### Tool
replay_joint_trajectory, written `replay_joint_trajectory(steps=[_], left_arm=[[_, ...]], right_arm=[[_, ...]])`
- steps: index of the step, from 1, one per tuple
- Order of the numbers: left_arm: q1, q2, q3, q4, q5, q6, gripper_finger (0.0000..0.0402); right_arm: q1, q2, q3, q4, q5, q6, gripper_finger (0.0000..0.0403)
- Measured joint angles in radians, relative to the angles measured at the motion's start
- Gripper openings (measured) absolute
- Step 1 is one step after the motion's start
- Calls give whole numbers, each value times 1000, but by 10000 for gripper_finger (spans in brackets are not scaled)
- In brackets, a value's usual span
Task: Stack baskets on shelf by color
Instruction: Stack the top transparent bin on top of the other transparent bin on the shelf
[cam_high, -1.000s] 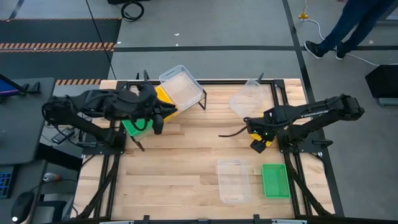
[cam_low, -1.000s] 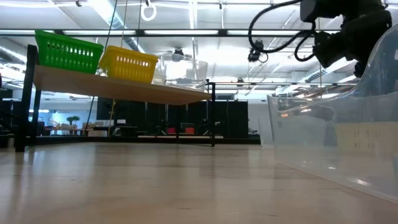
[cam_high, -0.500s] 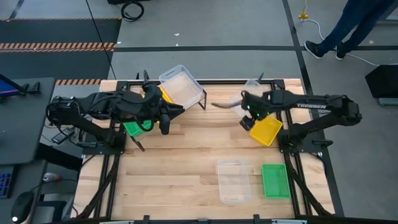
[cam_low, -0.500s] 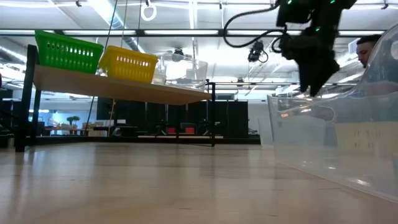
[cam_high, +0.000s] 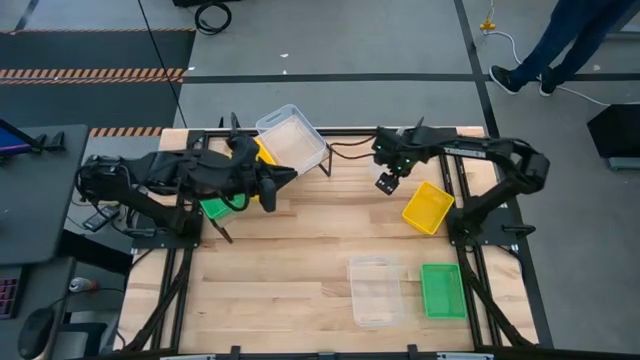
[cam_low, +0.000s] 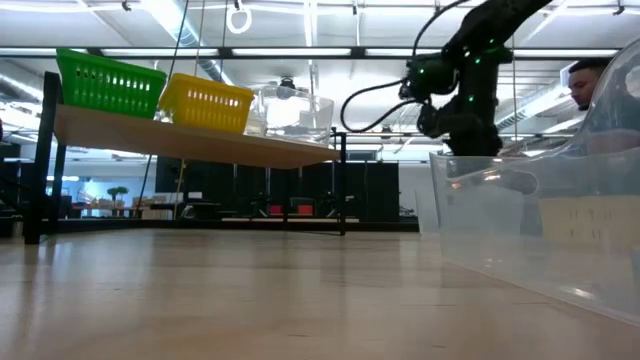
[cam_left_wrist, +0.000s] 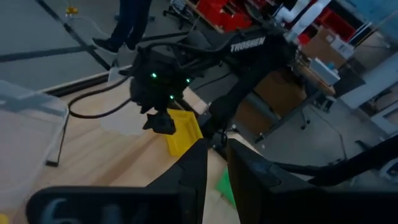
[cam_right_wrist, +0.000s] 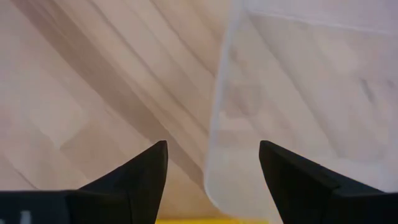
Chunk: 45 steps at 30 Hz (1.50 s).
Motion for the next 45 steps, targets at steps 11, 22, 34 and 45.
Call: replay_joint_trajectory(steps=[11,22,34,45], left_arm=[[-33,54,0,-7,-18,-140,57],[-82,45,0,6,-87,-169,48],[-73,45,0,-2,-90,-56,48],[-63,45,0,0,-157,-53,48]], right_arm=[[3,186,0,37,-65,-96,178],[-5,103,38,-45,-54,-276,19],[4,-87,385,-102,67,-524,10],[105,-113,572,52,-84,-745,9]])
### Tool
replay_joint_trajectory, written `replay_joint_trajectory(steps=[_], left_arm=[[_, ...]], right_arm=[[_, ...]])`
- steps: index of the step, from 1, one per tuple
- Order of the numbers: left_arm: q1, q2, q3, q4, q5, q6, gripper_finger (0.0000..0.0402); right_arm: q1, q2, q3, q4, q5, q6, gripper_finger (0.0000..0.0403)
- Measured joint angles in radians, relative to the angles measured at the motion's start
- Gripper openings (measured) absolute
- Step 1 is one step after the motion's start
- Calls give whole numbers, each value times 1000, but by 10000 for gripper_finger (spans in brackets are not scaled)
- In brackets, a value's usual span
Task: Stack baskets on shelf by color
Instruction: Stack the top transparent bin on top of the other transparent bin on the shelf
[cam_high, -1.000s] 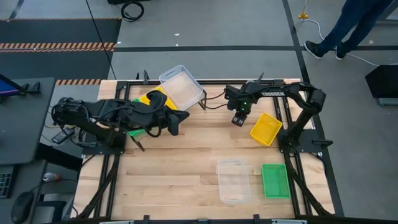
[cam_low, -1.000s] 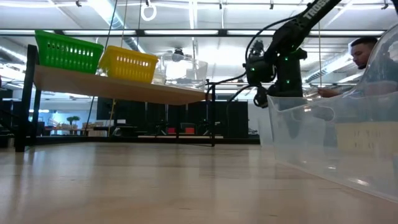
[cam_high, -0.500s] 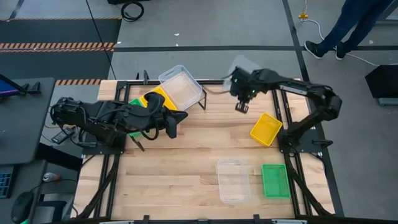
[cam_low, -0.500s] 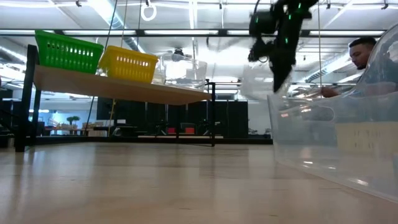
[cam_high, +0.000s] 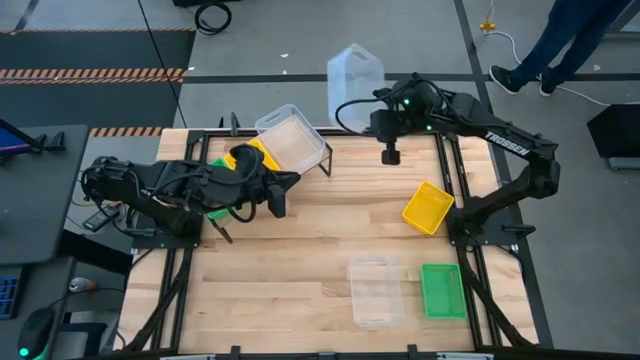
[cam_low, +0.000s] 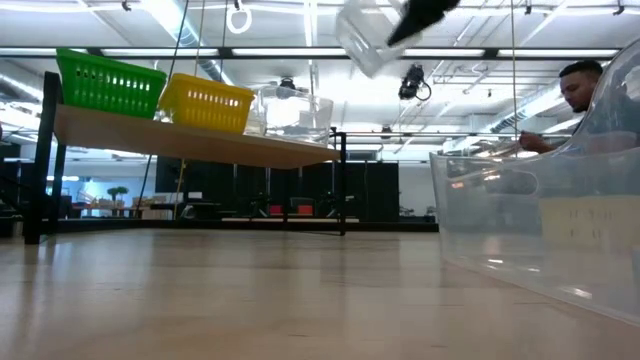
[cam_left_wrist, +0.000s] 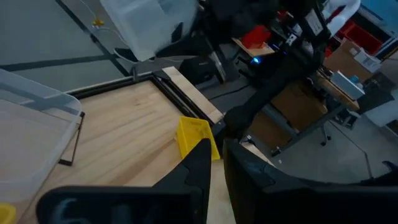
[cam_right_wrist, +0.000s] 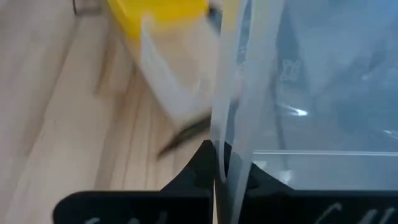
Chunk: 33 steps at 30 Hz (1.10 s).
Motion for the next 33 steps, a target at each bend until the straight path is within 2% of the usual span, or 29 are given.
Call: replay_joint_trajectory(steps=[5,9,13,17,27,33], left_arm=[[0,0,0,43,-8,23,48],[1,0,0,139,-14,133,48],[-4,-19,0,254,-15,259,48],[-21,-55,1,318,-42,321,48],[-33,-85,1,327,-65,331,48],[-33,-84,1,322,-64,331,48]], right_arm=[[52,33,0,190,-35,-33,9],[82,92,0,264,-80,-35,9],[97,161,0,266,-85,-70,9],[101,206,0,272,-84,-119,9],[100,254,-1,280,-71,-315,10],[90,278,-1,291,-72,-324,10]])
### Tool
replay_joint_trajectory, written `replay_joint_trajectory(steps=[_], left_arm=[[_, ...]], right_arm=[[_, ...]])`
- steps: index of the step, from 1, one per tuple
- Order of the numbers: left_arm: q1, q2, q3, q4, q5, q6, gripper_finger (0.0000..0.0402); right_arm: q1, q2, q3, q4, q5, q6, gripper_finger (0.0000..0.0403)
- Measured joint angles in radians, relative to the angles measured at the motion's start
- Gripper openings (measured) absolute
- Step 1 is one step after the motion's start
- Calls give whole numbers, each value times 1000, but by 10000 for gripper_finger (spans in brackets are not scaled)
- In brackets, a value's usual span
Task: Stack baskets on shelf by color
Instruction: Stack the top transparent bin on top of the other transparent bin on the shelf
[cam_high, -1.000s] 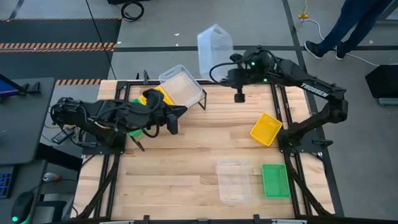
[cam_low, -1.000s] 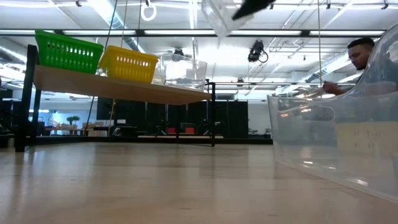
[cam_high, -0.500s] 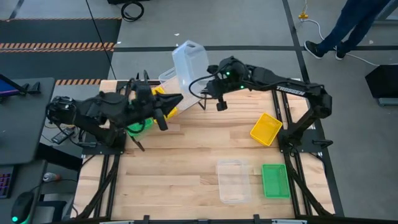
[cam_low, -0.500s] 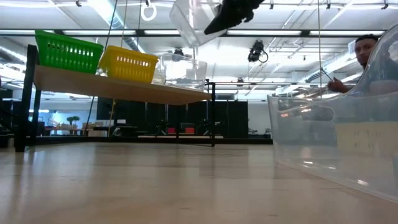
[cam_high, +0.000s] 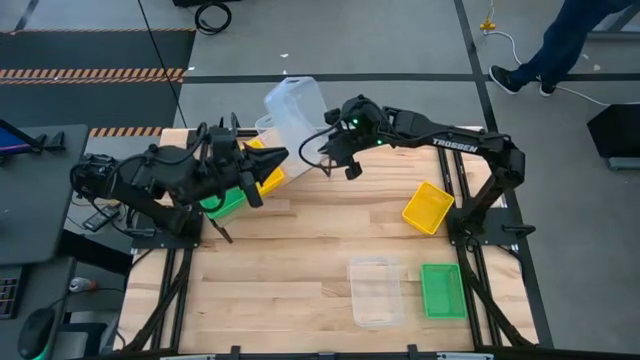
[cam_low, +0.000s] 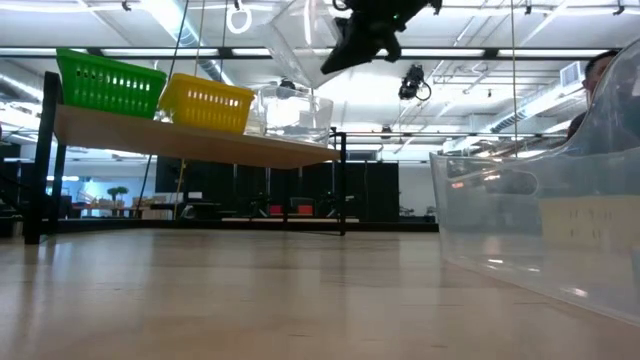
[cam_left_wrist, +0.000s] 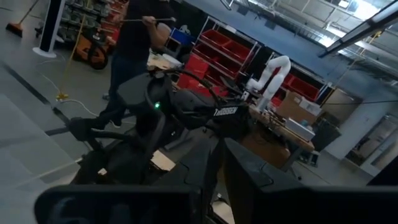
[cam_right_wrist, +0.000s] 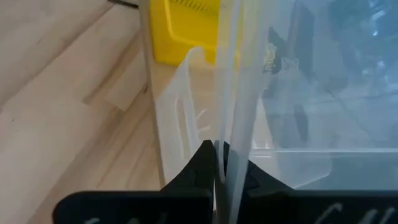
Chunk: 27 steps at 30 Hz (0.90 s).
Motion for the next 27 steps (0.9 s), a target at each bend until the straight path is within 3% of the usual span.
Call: replay_joint_trajectory(steps=[16,27], left_arm=[[0,0,0,-3,0,-1,48],[0,0,0,-6,0,4,48]], right_arm=[[-28,18,0,-3,33,3,45],[-43,18,0,-3,5,-38,48]])
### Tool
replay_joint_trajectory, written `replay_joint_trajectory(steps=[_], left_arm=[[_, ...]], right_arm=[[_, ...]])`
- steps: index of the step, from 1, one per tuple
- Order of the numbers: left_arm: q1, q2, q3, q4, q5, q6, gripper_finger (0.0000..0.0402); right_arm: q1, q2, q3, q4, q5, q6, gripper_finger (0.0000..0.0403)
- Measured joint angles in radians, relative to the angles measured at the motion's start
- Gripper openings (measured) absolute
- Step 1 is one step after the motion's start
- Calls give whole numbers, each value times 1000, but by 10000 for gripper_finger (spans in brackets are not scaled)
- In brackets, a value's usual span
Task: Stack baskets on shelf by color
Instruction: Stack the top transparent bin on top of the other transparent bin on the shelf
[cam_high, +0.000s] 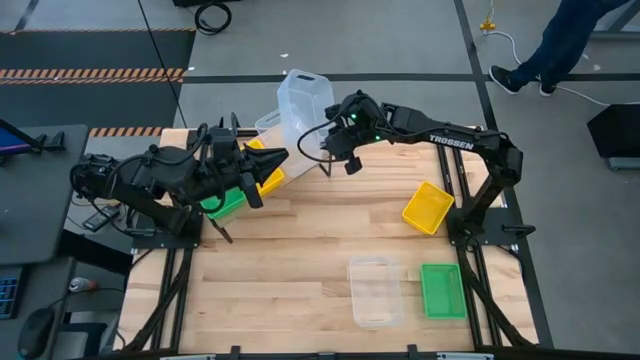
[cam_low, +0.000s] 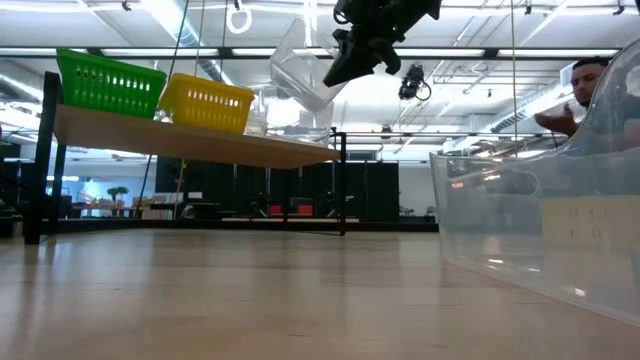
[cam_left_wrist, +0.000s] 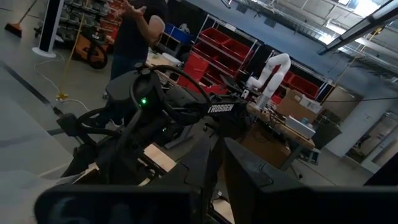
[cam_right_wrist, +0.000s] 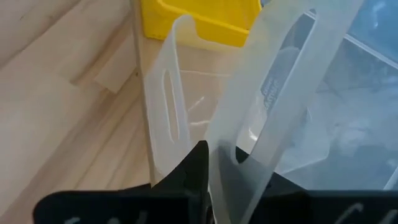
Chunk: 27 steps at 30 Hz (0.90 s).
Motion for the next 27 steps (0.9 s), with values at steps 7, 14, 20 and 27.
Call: replay_joint_trajectory(steps=[7,14,20,27], left_arm=[[0,0,0,-5,0,2,48],[0,0,0,-5,0,2,48],[0,0,0,-5,0,2,48],[0,0,-1,-13,0,3,48]], right_arm=[[2,0,0,3,-42,-37,51],[1,0,0,39,-73,-36,103],[1,0,0,40,-76,-36,167],[3,0,0,38,-73,-41,198]])
